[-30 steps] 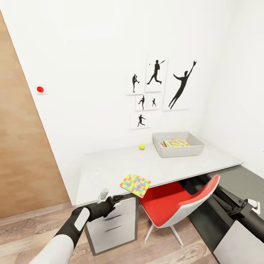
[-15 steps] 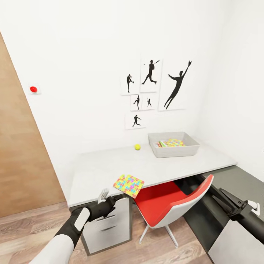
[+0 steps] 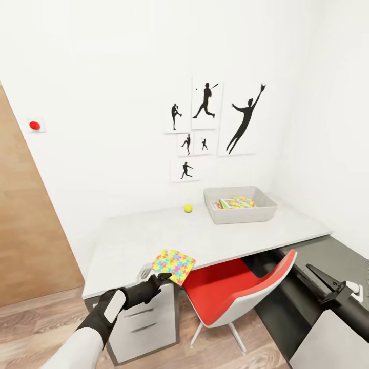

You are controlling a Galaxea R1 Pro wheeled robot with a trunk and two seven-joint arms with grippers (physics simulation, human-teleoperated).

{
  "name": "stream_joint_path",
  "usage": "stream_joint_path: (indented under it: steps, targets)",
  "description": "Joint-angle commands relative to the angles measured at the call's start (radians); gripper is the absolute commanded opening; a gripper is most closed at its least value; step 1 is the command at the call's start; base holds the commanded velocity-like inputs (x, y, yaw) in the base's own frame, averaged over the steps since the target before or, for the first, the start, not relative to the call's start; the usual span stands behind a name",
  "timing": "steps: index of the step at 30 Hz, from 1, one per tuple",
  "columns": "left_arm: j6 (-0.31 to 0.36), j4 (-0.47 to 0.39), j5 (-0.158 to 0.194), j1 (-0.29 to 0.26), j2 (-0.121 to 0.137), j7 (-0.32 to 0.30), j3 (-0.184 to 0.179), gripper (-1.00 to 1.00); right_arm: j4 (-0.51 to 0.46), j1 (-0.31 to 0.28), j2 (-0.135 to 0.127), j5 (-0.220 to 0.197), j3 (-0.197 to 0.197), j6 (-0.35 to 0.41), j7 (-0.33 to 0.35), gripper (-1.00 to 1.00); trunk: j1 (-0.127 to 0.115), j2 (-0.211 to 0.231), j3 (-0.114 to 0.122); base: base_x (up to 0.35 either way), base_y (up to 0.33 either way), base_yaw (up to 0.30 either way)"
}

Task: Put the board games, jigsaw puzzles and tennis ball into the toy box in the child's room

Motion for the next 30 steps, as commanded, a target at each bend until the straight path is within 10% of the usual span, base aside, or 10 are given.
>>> stream_joint_path:
  steps: [1, 30]
  targets:
    - [0.007, 0.000, 0.001, -0.001, -0.001, -0.001, 0.007, 1.00, 0.001, -0.001, 0.000, -0.002, -0.001, 0.005, 0.002, 1.00, 0.000, -0.001, -0.001, 0.007, -0.215, 0.000]
    - [0.009, 0.000, 0.005, -0.001, 0.007, -0.004, 0.015, 1.00, 0.004, -0.001, -0.001, -0.002, -0.001, 0.005, -0.001, 1.00, 0.004, -0.008, -0.004, 0.043, -0.011, 0.000]
